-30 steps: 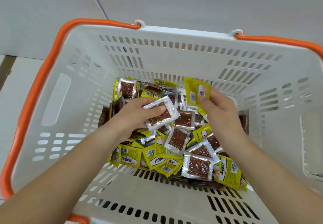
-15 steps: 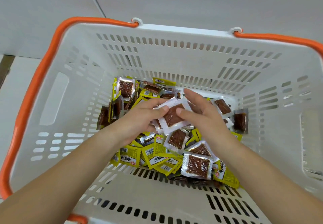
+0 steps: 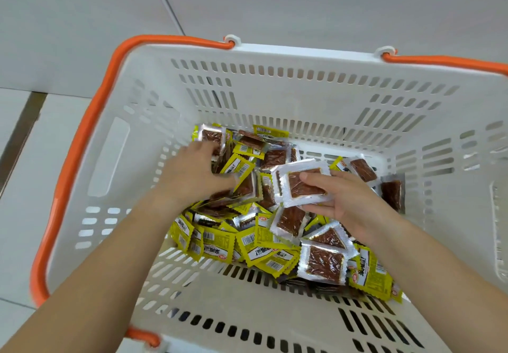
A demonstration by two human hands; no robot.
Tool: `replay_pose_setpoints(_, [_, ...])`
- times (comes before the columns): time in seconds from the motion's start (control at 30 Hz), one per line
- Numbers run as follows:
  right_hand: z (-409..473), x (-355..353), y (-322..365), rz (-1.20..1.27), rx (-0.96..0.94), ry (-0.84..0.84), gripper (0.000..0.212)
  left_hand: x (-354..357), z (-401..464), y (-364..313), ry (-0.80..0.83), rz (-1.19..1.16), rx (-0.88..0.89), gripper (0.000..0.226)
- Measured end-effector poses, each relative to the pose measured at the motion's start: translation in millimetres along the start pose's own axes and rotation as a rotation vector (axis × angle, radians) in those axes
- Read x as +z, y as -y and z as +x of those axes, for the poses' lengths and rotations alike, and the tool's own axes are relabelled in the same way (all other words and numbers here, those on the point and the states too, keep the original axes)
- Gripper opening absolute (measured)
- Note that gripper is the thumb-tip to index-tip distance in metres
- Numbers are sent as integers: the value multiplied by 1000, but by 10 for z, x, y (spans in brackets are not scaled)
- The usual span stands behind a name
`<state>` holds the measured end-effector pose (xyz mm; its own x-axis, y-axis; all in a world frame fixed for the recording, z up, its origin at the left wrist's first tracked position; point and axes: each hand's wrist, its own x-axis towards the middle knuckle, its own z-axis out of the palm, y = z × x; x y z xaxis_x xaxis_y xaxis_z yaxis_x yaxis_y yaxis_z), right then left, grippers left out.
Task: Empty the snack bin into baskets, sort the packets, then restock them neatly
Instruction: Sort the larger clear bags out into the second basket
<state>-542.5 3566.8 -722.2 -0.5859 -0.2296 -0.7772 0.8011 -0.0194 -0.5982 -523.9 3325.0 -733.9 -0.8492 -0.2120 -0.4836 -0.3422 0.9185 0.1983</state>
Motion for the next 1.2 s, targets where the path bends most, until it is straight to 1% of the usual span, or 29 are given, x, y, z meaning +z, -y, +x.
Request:
replay_pose_setpoints(0.03, [-14,10,6,12,-3,-9,12,68,-11,-9,68,126,19,94])
replay_pose_setpoints(0.07, [-23,13,5,17,-9,-16,10,127,-7,-13,90,204,26,94])
replay_pose_setpoints(0.1, [-40,27,8,23,-14,-29,10,145,6,-13,75,215,14,87])
replay_pose_setpoints(0.17, [-66,50,28,47,-24,-58,23,80,49,17,17,135,-38,62])
replay_pose_setpoints(0.2, [-80,57,42,55,-28,-68,27,44,62,46,2,106,-56,54])
replay_pose_setpoints(0.27, [-107,73,68,56,-31,-77,30,-3,37,64,-29,97,-57,44])
replay_pose_setpoints(0.33, [-127,81,87,69,-33,-85,31,-29,-11,26,-128,63,-10,35])
replay_pose_setpoints(0.4, [-136,81,92,60,-34,-86,30,-51,-43,-42,-231,-64,43,30])
replay_pose_setpoints(0.43, [-133,75,92,54,-34,-81,30,-69,-60,-85,-262,-177,71,29])
replay_pose_setpoints(0.5, [-123,60,90,37,-47,-76,31,-100,-107,-187,-286,-446,146,21])
replay_pose_setpoints(0.53, [-111,51,89,37,-58,-78,31,-102,-154,-252,-293,-510,199,16])
replay_pose_setpoints(0.6, [-70,23,75,54,-77,-77,31,-76,-257,-390,-309,-496,306,16])
replay_pose_setpoints(0.7, [-2,-16,19,80,-65,-25,24,-12,-368,-526,-331,-471,401,26])
replay_pose_setpoints(0.77, [39,-15,-12,81,-51,36,33,31,-402,-566,-354,-504,416,32])
replay_pose_setpoints(0.83, [51,6,-22,71,-58,74,37,57,-433,-614,-355,-552,390,29])
replay_pose_setpoints(0.93, [69,-1,-29,43,-83,65,30,48,-399,-643,-311,-732,306,13])
replay_pose_setpoints(1.0, [82,-29,-28,54,-76,38,28,30,-322,-600,-222,-866,270,15])
replay_pose_setpoints(1.07, [83,-42,-12,66,-63,20,26,7,-266,-556,-100,-1018,230,22])
replay_pose_setpoints(1.1, [80,-43,-3,72,-56,21,26,8,-255,-541,-71,-1086,208,26])
replay_pose_setpoints(1.13, [79,-42,3,79,-49,26,25,11,-256,-534,-76,-1138,195,28])
replay_pose_setpoints(1.17, [80,-41,5,86,-42,32,24,11,-269,-533,-121,-1151,202,27])
replay_pose_setpoints(1.2, [81,-43,6,100,-33,37,24,12,-285,-535,-191,-1108,236,25])
